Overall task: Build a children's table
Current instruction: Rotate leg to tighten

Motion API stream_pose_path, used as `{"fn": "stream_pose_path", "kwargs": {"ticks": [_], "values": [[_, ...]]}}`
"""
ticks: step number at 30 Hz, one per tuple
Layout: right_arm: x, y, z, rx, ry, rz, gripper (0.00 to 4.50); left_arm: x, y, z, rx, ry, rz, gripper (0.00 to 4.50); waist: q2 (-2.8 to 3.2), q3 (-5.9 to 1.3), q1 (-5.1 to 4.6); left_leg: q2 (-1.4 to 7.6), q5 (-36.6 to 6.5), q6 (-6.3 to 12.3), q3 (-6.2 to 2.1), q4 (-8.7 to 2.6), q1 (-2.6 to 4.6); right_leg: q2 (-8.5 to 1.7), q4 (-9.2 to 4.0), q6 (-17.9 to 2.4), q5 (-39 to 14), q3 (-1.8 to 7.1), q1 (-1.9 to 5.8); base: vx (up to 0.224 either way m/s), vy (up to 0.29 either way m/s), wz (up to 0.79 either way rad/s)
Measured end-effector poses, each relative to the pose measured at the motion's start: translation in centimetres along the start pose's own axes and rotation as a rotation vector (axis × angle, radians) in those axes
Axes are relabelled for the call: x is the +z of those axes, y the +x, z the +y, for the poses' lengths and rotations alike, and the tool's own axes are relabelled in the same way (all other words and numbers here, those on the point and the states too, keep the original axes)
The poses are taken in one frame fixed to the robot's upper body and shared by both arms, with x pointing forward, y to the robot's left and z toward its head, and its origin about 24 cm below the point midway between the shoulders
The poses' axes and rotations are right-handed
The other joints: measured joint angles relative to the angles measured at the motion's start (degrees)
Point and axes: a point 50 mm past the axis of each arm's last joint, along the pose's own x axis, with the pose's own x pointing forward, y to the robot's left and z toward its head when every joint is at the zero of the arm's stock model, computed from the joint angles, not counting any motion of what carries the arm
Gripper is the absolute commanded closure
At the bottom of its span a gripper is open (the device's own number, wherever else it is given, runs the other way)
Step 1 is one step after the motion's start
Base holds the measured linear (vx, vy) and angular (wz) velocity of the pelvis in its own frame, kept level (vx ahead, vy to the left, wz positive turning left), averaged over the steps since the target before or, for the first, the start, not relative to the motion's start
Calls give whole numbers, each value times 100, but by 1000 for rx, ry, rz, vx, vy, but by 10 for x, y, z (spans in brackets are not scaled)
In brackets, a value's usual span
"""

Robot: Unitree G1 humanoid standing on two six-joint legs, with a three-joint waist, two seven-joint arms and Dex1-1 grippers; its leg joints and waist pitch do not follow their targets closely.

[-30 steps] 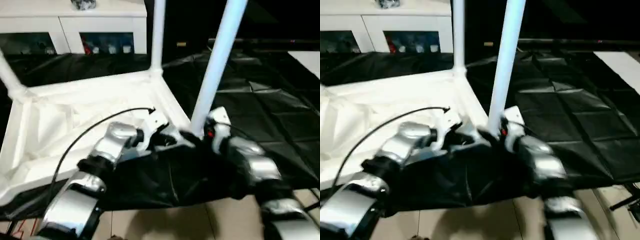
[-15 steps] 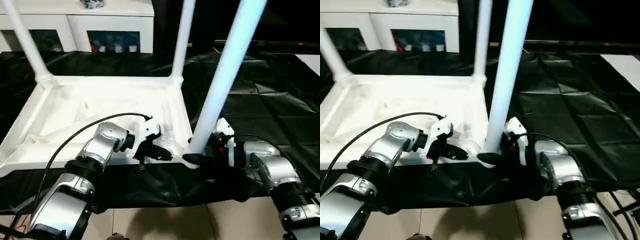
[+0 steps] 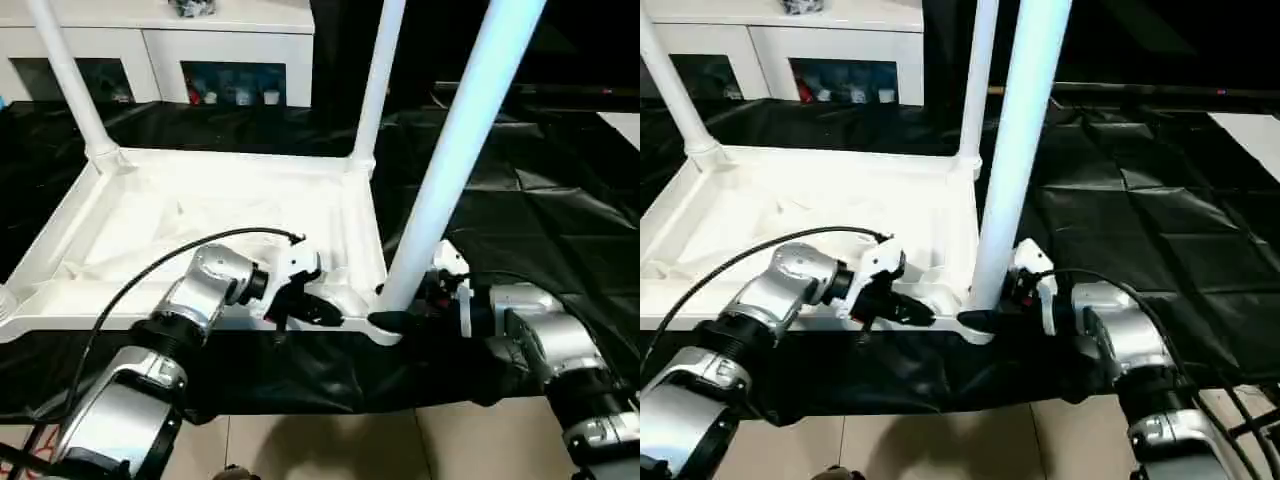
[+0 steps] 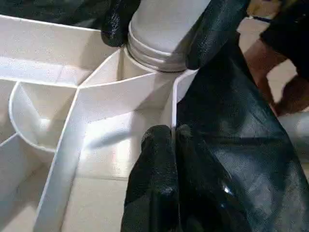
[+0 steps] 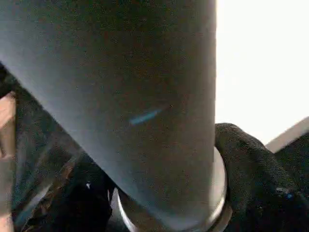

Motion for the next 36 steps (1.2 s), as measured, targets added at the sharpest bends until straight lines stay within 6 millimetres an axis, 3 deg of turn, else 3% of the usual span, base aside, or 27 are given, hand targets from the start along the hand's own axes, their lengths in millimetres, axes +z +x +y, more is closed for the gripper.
{"fn": "stream_pose_path", "kwargs": {"ticks": [7, 13, 14, 20, 25, 32, 36], "values": [[4, 27, -18, -391, 152, -144, 181, 8, 17, 11, 236, -68, -30, 450, 4, -1, -241, -4, 0, -1, -23, -1, 0, 0, -6, 19, -11, 2, -6, 0, 0, 0], [11, 43, -19, -490, 170, -176, 181, 10, 18, 13, 287, -85, -33, 450, 20, -8, -331, -5, 0, -2, -25, -7, -1, 6, -5, -8, 7, -3, -9, 0, 0, 0], [11, 43, -19, -491, 168, -179, 126, 10, 18, 13, 287, -84, -33, 450, 20, -8, -329, -5, 0, -2, -25, -7, -1, 6, -5, -9, 8, -4, -9, 0, 0, 0], [14, 40, -19, -428, 118, -171, 68, 12, 17, 10, 247, -54, -34, 450, 25, -7, -301, -5, 0, -2, -18, -10, -14, 9, -20, -6, 5, -8, -11, 0, 0, 0], [11, 25, -16, -285, 29, -108, 68, 9, 11, 5, 171, -23, -36, 450, 20, -5, -280, -4, 0, 1, -6, -27, -26, 15, -55, -6, 4, -18, -10, 0, 0, 0], [4, 3, -4, -23, -29, -7, 68, -1, -6, -3, -1, 9, 1, 450, 12, 0, -132, 4, 0, 1, -2, -17, -24, 14, -49, -7, 4, -17, -5, 0, 0, 0], [4, -3, -1, 55, -41, 35, 68, -2, -9, -5, -41, 24, 12, 450, 6, 1, -102, 3, 0, 1, 1, -14, -24, 4, -49, -13, 8, -11, -1, 0, 0, 0]]}}
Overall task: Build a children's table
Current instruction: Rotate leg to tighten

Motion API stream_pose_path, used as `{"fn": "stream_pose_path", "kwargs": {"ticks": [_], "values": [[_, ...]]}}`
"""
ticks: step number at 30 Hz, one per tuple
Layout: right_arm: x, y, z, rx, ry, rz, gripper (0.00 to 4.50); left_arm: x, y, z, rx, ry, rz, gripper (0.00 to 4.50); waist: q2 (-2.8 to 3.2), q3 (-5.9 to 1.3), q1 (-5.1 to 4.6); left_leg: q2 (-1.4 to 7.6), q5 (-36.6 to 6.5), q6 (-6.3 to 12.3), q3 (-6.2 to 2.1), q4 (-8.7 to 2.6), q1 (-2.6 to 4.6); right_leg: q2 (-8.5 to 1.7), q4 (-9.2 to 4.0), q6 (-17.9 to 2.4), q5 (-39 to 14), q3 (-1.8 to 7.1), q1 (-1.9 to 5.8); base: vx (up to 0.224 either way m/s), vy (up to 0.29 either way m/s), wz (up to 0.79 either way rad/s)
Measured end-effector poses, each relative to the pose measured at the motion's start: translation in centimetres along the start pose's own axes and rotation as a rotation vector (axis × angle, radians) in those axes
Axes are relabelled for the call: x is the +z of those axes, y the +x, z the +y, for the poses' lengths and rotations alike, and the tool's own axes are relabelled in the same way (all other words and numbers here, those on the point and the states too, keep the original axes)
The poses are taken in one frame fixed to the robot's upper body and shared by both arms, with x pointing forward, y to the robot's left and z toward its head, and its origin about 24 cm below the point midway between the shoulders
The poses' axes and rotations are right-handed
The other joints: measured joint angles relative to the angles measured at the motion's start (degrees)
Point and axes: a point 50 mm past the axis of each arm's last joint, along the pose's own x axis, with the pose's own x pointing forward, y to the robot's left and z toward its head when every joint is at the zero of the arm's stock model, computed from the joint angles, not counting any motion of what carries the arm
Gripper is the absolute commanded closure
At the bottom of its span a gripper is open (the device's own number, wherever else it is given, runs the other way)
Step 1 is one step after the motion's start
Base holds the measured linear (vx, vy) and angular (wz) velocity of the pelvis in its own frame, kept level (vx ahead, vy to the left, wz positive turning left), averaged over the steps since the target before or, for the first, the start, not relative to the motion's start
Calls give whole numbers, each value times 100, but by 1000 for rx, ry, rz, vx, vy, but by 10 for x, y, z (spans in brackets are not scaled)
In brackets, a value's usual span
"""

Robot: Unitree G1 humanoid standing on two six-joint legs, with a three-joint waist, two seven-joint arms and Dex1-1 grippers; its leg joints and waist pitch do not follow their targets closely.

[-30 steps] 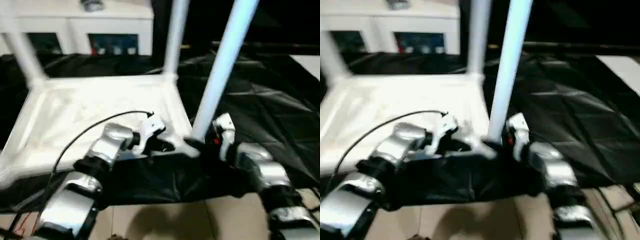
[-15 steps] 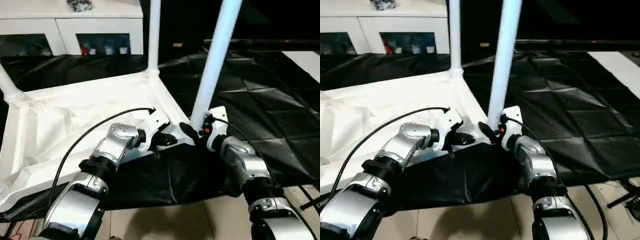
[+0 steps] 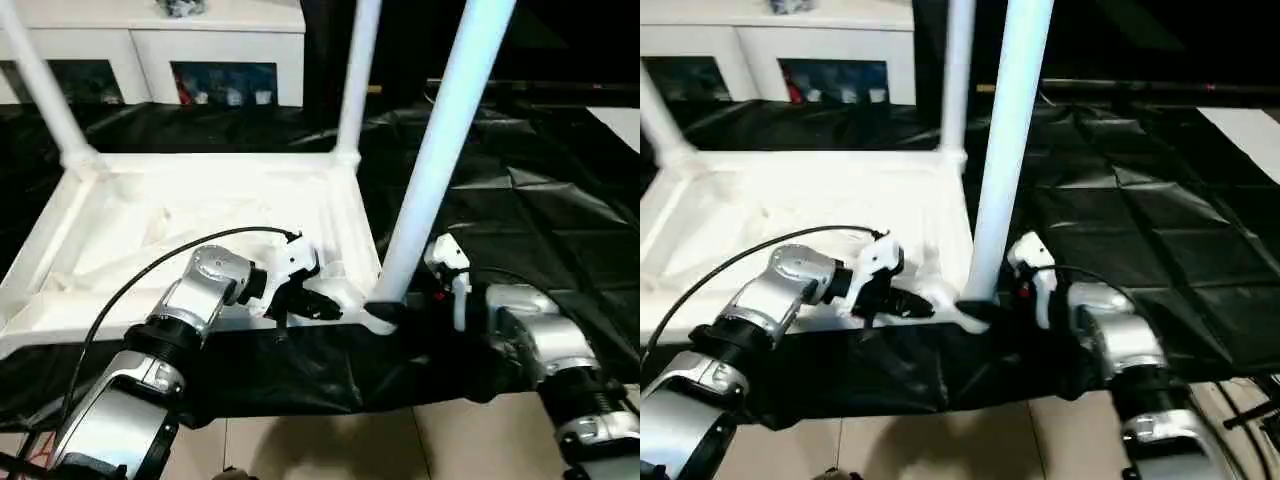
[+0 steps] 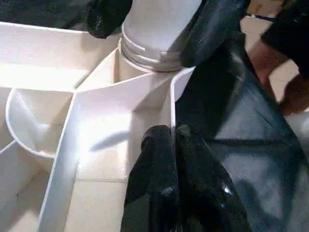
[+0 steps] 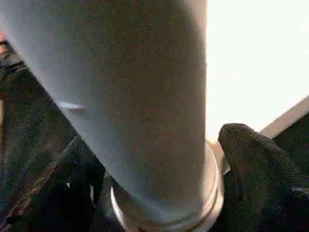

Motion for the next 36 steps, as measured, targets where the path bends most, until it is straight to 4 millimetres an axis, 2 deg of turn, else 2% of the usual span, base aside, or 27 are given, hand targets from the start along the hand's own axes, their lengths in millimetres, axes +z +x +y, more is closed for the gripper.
{"fn": "stream_pose_path", "kwargs": {"ticks": [4, 7, 9, 10, 14, 17, 21, 28, 31, 34, 36], "values": [[0, 0, 2, 35, -4, 18, 68, -1, -2, -1, -29, 0, 12, 450, -24, -6, 10, 1, 0, 0, 1, 1, 0, 2, 0, 0, 0, -2, 0, 0, 0, 0], [1, 0, 3, 39, -6, 19, 95, -2, -3, -2, -35, 0, 15, 450, -33, -5, 5, 0, 0, 0, 1, 1, 0, 7, 0, 0, 0, -3, -2, 0, 0, 0], [1, 1, 3, 38, -3, 20, 95, -2, -4, -2, -39, 0, 16, 450, -33, -5, 7, 0, 0, 0, 1, 1, 0, 7, 1, 0, 0, -4, -2, 0, 0, 0], [1, 1, 3, 40, -1, 20, 120, -2, -4, -2, -40, 0, 17, 450, -37, -4, 7, 0, 0, 1, 1, 1, 0, 7, 2, 0, 0, -4, -2, 0, 0, 0], [1, 4, 5, 50, 10, 20, 150, -2, -4, -1, -34, 0, 15, 450, -50, -4, 8, 1, 1, 0, 1, 3, 0, 7, 4, 0, 0, -3, -2, 0, 0, 0], [1, 5, 5, 41, 11, 15, 174, -1, -1, -1, -15, -9, 6, 450, -52, -5, 48, 1, 1, 1, 1, 8, 1, 3, 6, 0, 0, -1, 0, 0, 0, 0], [-2, 12, -2, -89, 54, -45, 185, 0, 3, 4, 76, -37, -5, 450, -54, -7, 27, 0, 0, 0, 0, 10, 16, 1, 18, -19, 13, 6, 2, 0, 0, 0], [4, 37, -22, -479, 190, -156, 188, 9, 23, 15, 313, -103, -33, 450, -58, -15, -181, -4, 3, -6, -21, 8, 23, 1, 25, -18, 13, 9, -6, 0, 0, 0], [7, 47, -24, -585, 233, -200, 188, 12, 29, 17, 375, -131, -43, 450, -47, -20, -213, -6, 3, -6, -22, 6, 22, 1, 26, -18, 13, 9, -10, 0, 0, 0], [8, 47, -25, -607, 234, -219, 188, 15, 32, 17, 388, -136, -50, 450, -43, -23, -208, -6, 3, -6, -21, 6, 20, 1, 25, -18, 14, 9, -9, 0, 0, 0], [8, 47, -25, -598, 229, -225, 132, 15, 31, 17, 384, -137, -53, 450, -38, -24, -209, -7, 3, -6, -19, 6, 18, 1, 25, -18, 15, 9, -9, 0, 0, 0]]}}
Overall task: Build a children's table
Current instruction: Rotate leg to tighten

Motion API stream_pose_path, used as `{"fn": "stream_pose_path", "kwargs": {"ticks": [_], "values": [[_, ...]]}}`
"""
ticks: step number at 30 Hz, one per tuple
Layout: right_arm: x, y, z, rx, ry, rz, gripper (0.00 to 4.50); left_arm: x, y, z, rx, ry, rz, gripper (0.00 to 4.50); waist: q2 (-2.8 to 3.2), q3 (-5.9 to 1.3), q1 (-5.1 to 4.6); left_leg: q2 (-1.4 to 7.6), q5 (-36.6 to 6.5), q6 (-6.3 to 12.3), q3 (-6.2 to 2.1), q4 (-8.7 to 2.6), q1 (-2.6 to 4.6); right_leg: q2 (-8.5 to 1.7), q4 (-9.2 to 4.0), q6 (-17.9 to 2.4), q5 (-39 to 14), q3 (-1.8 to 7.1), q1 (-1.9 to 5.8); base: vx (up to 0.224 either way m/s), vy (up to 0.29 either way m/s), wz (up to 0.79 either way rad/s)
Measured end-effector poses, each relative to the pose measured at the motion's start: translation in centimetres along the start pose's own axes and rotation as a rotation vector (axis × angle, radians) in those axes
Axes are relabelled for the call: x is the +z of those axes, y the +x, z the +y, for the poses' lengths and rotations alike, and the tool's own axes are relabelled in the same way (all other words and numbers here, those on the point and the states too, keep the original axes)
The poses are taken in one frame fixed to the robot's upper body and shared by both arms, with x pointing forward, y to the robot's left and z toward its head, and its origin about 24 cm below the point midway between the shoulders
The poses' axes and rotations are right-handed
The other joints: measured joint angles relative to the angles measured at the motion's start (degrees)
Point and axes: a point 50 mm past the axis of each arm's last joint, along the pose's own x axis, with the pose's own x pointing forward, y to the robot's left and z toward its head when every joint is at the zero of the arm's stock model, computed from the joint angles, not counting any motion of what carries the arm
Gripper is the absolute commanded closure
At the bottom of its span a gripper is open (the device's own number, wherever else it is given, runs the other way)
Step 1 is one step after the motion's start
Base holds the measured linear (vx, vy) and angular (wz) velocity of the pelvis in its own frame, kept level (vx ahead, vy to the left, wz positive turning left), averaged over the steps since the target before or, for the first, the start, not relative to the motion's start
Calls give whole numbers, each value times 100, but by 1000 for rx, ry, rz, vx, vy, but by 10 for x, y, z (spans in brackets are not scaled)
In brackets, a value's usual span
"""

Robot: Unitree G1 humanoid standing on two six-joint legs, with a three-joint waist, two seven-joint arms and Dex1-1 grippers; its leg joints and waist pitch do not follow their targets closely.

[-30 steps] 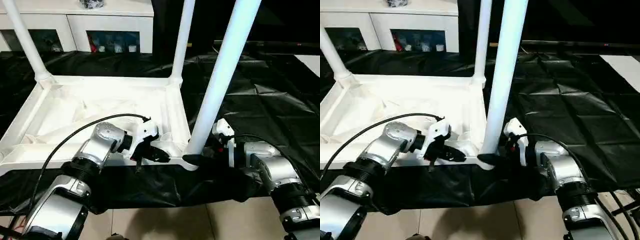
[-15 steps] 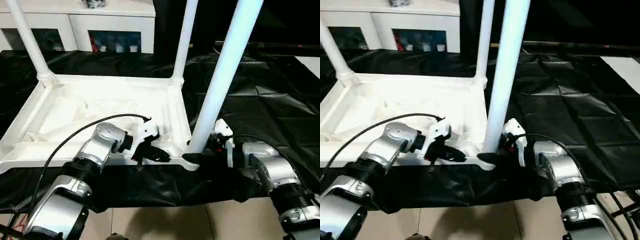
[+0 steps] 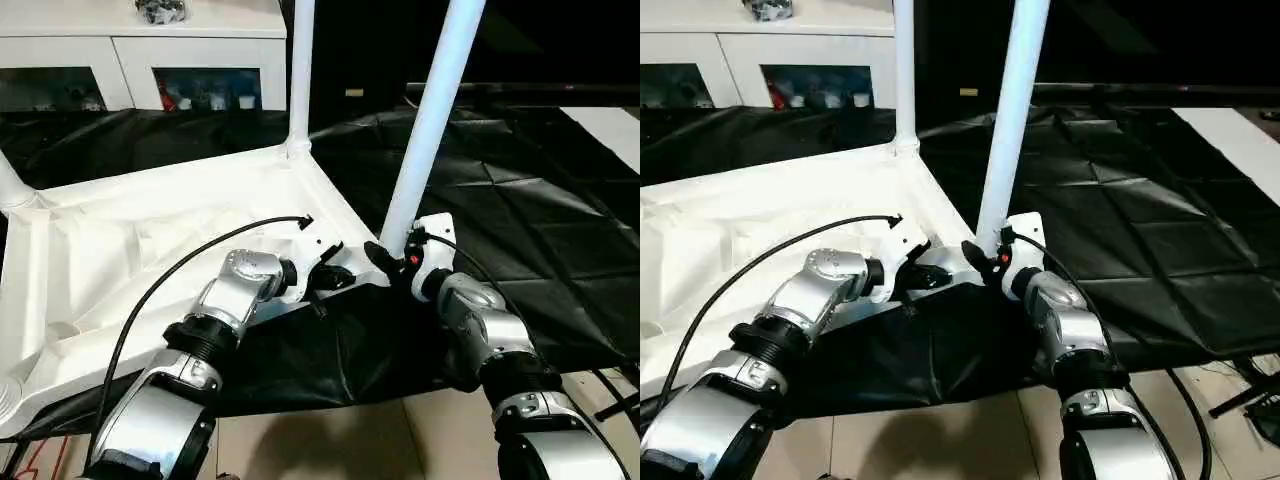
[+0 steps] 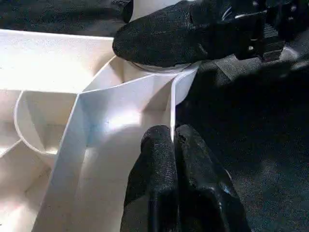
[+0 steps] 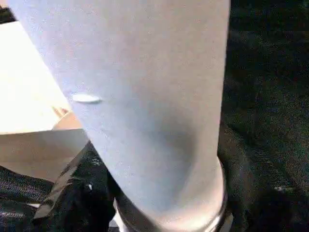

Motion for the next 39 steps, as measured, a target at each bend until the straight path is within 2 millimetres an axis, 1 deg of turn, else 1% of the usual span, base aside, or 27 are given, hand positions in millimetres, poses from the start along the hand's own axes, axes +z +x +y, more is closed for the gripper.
{"fn": "stream_pose_path", "kwargs": {"ticks": [1, 2, 3, 4, 7, 9, 13, 16, 19, 25, 27, 29, 30, 31, 32, 34, 35, 39], "values": [[0, -1, -1, 15, -3, 1, 132, 0, 0, -1, -11, 0, 0, 450, 3, 0, 1, 0, 0, 0, 1, 0, 0, 0, 0, 0, 1, -1, 0, 0, 0, 0], [1, -2, -1, 35, -5, 1, 113, 0, 0, -1, -21, 3, -1, 450, 4, 1, 4, 0, 0, 0, 2, -2, -2, 0, 0, 0, 1, -2, -1, 0, 0, 0], [1, -4, -3, 58, -6, 1, 113, 0, -1, -1, -32, 7, -4, 450, 6, 2, 9, 0, 0, 0, 3, -5, -5, 0, -1, 1, 0, -4, -3, 0, 0, 0], [1, -7, -3, 85, -10, 2, 93, 0, -3, -1, -46, 16, -9, 450, 7, 3, 14, 0, 0, 0, 4, -9, -6, 3, -6, 4, -1, -6, -3, 0, 0, 0], [3, -12, -6, 163, -54, 25, 82, -1, -6, -2, -83, 24, -15, 450, 6, 3, 21, 2, 1, 1, 8, -17, -14, 13, -29, 5, -2, -13, -3, 0, 0, 0], [4, -16, -8, 205, -84, 43, 82, -1, -7, -3, -110, 28, -19, 450, 5, 4, 33, 2, 0, 2, 13, -19, -23, 13, -40, 5, -3, -15, -5, 0, 0, 0], [7, -33, -17, 352, -150, 131, 82, -3, -12, -4, -180, 55, -14, 450, 3, 5, 127, 2, 14, 29, 17, -17, -33, 12, -54, 4, -3, -18, -5, 0, 0, 0], [5, -45, -19, 452, -180, 182, 82, -6, -17, -4, -247, 68, 0, 450, 2, 6, 194, 6, 6, 16, 18, -11, -30, 12, -49, 4, -2, -20, -1, 0, 0, 0], [5, -53, -18, 541, -205, 231, 82, -10, -23, -4, -311, 86, 18, 450, 1, 6, 223, 7, 0, 6, 18, -6, -22, 9, -40, 3, -1, -18, 5, 0, 0, 0], [3, -59, -14, 634, -210, 274, 82, -13, -32, -3, -380, 99, 46, 450, 1, 6, 262, 7, 0, 4, 17, -2, -13, 6, -26, 1, 0, -15, 7, 0, 0, 0], [2, -60, -13, 643, -212, 277, 107, -14, -33, -2, -389, 103, 51, 450, 1, 6, 265, 7, 0, 4, 17, -2, -11, 7, -25, 1, 0, -15, 8, 0, 0, 0], [2, -59, -12, 644, -212, 277, 118, -14, -34, -2, -397, 106, 53, 450, 1, 6, 266, 7, 0, 3, 17, -3, -10, 7, -25, 1, 0, -15, 8, 0, 0, 0], [2, -59, -12, 645, -211, 277, 140, -14, -35, -2, -401, 107, 54, 450, 1, 6, 267, 7, 0, 3, 17, -3, -10, 7, -25, 1, 0, -15, 8, 0, 0, 0], [2, -59, -11, 647, -209, 277, 140, -15, -36, -2, -402, 110, 55, 450, 1, 6, 266, 7, 0, 3, 17, -3, -10, 9, -25, 1, 0, -15, 7, 0, 0, 0], [2, -58, -11, 647, -208, 276, 157, -15, -36, -1, -403, 112, 56, 450, 1, 6, 266, 7, 0, 3, 17, -3, -10, 9, -25, 1, 0, -15, 7, 0, 0, 0], [1, -58, -11, 648, -204, 277, 161, -15, -36, -1, -406, 114, 56, 450, 1, 6, 267, 7, 0, 3, 17, -3, -10, 9, -25, 1, 0, -16, 7, 0, 0, 0], [1, -58, -11, 648, -203, 277, 178, -15, -36, -1, -406, 114, 57, 450, 1, 6, 269, 7, 0, 3, 17, -3, -10, 9, -25, 1, 0, -16, 7, 0, 0, 0], [0, -59, -9, 641, -200, 268, 186, -15, -37, -1, -401, 110, 58, 450, 2, 6, 274, 7, 0, 3, 17, -4, -7, 9, -24, 1, 0, -15, 8, 0, 0, 0]]}}
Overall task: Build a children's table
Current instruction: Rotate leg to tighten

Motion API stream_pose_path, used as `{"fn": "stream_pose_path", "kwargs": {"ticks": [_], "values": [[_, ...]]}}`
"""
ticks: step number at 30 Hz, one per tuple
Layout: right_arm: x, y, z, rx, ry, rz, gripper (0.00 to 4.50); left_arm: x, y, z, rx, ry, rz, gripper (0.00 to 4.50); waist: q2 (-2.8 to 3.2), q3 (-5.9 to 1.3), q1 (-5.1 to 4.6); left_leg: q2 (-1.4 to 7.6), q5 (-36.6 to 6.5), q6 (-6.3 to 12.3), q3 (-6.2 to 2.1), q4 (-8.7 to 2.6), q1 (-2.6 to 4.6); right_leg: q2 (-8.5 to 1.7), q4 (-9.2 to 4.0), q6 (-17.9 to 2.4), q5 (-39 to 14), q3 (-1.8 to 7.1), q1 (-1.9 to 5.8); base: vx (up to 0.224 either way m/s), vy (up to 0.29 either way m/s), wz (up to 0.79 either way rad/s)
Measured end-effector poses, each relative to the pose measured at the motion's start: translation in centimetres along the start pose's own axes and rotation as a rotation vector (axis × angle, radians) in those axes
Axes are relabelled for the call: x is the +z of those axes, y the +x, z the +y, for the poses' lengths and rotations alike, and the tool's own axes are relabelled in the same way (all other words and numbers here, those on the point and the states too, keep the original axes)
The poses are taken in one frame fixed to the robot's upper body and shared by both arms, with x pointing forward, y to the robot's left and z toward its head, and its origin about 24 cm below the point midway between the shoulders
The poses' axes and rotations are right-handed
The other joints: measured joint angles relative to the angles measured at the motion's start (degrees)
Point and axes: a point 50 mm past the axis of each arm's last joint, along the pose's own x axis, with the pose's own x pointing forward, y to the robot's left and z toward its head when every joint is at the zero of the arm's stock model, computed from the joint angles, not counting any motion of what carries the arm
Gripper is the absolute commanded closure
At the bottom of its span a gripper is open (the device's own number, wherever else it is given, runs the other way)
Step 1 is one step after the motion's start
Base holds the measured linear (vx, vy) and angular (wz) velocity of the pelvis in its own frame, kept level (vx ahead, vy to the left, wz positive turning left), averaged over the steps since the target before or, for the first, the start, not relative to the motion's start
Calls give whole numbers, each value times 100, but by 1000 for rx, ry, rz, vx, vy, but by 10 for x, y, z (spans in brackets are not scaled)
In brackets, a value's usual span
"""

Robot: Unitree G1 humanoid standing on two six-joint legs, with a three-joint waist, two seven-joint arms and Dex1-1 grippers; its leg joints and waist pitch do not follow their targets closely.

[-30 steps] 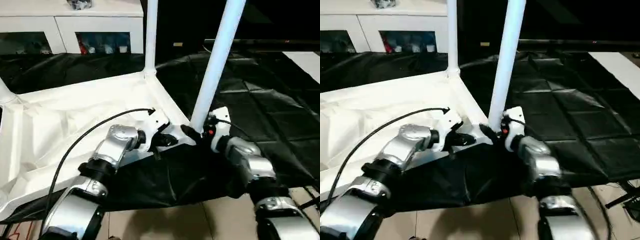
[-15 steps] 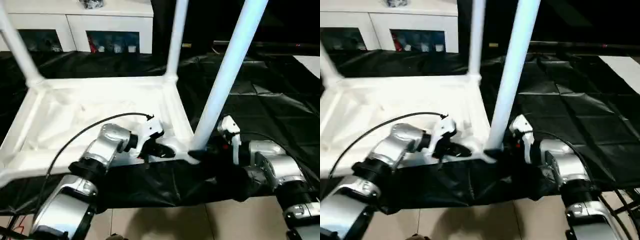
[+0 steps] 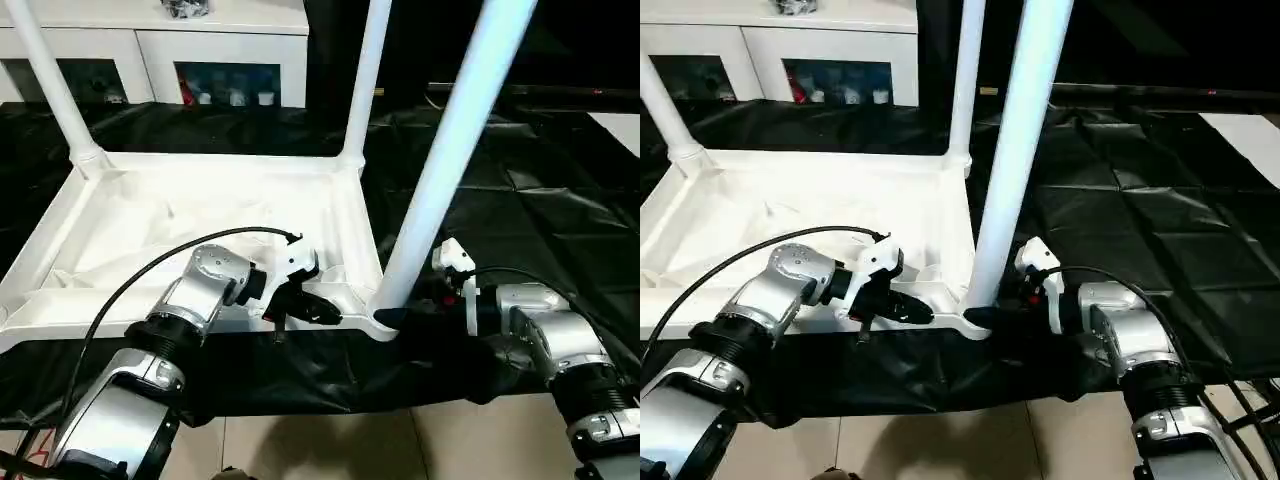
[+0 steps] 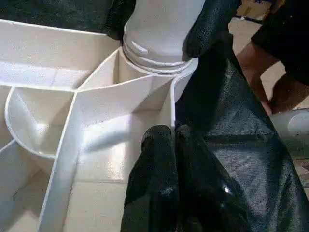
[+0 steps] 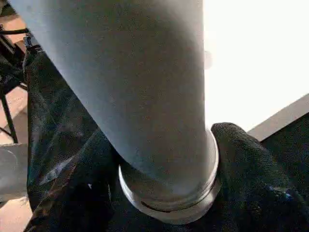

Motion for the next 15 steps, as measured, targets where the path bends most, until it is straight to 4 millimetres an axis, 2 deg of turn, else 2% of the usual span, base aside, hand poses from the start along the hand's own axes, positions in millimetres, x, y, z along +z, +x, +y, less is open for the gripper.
{"fn": "stream_pose_path", "kwargs": {"ticks": [3, 5, 8, 12, 15], "values": [[-3, 2, 0, -43, 20, -31, 188, 0, 1, 1, 25, -10, -1, 450, 2, -2, 4, 0, 0, -1, -1, -1, 12, 0, 5, -2, 2, 2, 5, 0, 0, 0], [-4, 8, -3, -134, 50, -79, 188, 0, 2, 5, 97, -31, -17, 450, 1, -2, -25, 0, 0, -2, -3, -3, 17, -2, 10, -15, 10, 4, 4, 0, 0, 0], [-3, 15, -9, -248, 88, -123, 189, 0, 6, 9, 177, -55, -34, 450, 1, -2, -125, -2, 0, -2, -13, -3, 18, -4, 4, -14, 9, 11, 3, 0, 0, 0], [3, 35, -21, -464, 191, -201, 189, 5, 16, 16, 316, -88, -52, 450, -2, -3, -286, -5, 1, -3, -24, -1, 16, -8, -11, -5, 5, 12, -13, 0, 0, 0], [7, 44, -25, -554, 219, -229, 189, 8, 22, 18, 362, -99, -60, 450, -3, -4, -314, -6, 1, -3, -30, -6, 16, -8, -37, -2, 18, 8, -19, 0, 0, 0]]}}
